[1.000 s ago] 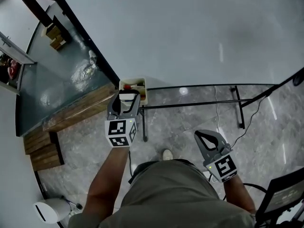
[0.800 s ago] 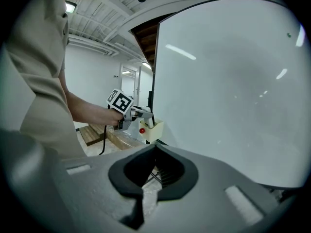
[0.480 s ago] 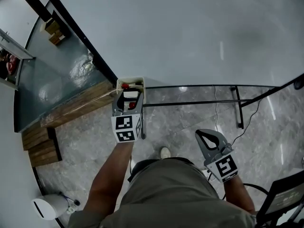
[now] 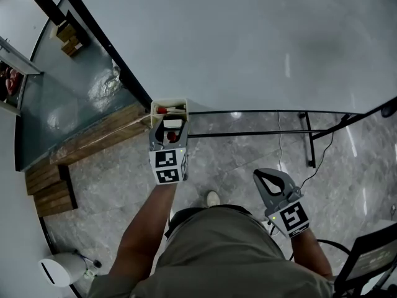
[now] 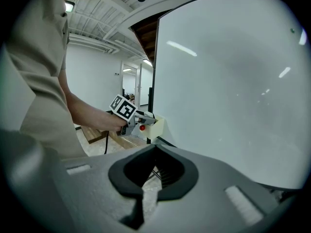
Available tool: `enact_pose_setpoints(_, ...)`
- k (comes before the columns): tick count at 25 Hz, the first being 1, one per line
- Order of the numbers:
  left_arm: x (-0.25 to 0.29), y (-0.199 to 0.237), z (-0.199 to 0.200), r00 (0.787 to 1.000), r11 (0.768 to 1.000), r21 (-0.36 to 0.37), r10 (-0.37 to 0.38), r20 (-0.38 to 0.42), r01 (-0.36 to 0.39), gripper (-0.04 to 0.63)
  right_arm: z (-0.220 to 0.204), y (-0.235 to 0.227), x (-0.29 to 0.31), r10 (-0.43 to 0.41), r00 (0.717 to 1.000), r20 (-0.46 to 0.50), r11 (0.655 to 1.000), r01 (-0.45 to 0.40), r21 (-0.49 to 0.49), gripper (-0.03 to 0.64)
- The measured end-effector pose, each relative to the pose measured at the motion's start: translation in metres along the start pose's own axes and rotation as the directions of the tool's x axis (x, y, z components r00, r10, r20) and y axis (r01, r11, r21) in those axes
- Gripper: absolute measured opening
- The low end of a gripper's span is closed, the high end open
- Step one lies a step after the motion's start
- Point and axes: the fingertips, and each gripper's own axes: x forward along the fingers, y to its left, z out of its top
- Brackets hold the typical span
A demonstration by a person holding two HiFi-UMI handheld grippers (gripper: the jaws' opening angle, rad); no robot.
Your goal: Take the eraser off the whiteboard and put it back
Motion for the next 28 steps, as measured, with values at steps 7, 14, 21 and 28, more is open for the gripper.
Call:
enact_pose_setpoints(7, 0.005, -0.003, -0.007, 1.0, 0.999, 0.035, 0.007, -0.007, -0.007, 0.276, -0.002, -0.001, 0.002, 0.001, 1.0, -0.004, 1.0, -0.001, 0.005, 0.003)
enact_pose_setpoints(14, 0.006, -0.001, -0.008, 0.999, 0.996, 0.086, 0.037, -0.023, -0.035, 0.291, 0.0, 0.003, 0.001, 0.006, 1.0, 0.008, 1.0, -0.006, 0.006, 0.003)
enact_pose_setpoints(21, -0.015, -0.002, -0.005, 1.0, 0.995, 0.098, 0.015, -0.003, -0.015, 0.336, -0.002, 0.013, -0.003, 0.01, 1.0, 0.007, 1.0, -0.01, -0.019, 0.003)
enact_pose_setpoints(28, -0.077, 0.006, 0.01, 0.998, 0.996, 0.087, -0.006, 0.055, 0.001, 0.337, 0.013, 0.046, -0.002, 0.04, 0.999, 0.016, 0.999, -0.039, -0.026, 0.003)
